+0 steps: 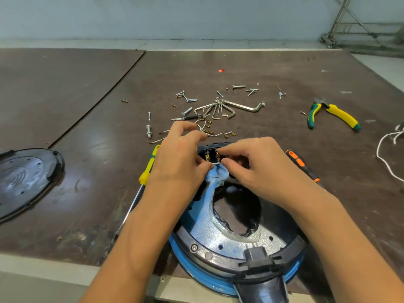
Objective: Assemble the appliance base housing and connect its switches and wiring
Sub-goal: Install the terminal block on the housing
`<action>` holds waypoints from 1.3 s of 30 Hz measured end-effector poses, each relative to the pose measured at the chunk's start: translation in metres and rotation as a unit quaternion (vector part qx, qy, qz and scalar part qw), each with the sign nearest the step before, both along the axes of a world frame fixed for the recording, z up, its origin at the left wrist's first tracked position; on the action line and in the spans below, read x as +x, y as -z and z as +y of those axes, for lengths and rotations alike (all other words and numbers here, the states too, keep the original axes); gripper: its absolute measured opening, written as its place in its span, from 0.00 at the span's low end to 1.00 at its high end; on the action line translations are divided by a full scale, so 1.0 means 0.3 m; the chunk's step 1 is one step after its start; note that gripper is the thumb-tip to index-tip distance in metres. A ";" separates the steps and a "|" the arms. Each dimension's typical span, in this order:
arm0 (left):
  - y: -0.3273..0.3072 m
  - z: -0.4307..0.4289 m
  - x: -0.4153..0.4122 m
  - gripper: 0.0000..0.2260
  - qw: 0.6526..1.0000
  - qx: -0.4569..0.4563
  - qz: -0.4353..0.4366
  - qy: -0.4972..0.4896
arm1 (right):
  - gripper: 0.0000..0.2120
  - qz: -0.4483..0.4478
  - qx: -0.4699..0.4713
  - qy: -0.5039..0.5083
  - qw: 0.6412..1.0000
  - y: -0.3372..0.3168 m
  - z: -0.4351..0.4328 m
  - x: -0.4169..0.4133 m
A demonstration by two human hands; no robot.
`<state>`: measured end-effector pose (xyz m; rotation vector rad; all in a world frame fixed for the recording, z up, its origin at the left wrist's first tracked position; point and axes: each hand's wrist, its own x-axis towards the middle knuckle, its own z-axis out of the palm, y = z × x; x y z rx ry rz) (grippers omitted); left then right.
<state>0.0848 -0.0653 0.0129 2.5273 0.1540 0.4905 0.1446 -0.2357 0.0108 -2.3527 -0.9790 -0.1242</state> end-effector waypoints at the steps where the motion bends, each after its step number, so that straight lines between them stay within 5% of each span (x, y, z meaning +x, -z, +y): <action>1: 0.000 0.000 0.001 0.24 1.000 -0.003 0.000 0.001 | 0.12 -0.014 -0.004 0.011 1.000 0.002 0.000 0.003; 8: -0.005 -0.006 0.005 0.23 1.000 -0.003 -0.011 0.016 | 0.26 -0.007 -0.103 0.036 0.994 -0.001 -0.001 -0.004; 19: -0.001 -0.001 0.004 0.27 0.993 0.094 -0.063 0.032 | 0.13 0.015 -0.049 -0.008 0.999 -0.012 -0.017 0.000; 39: -0.011 0.013 0.018 0.27 0.999 -0.014 0.031 0.039 | 0.13 0.074 -0.023 0.015 0.997 -0.034 -0.016 -0.015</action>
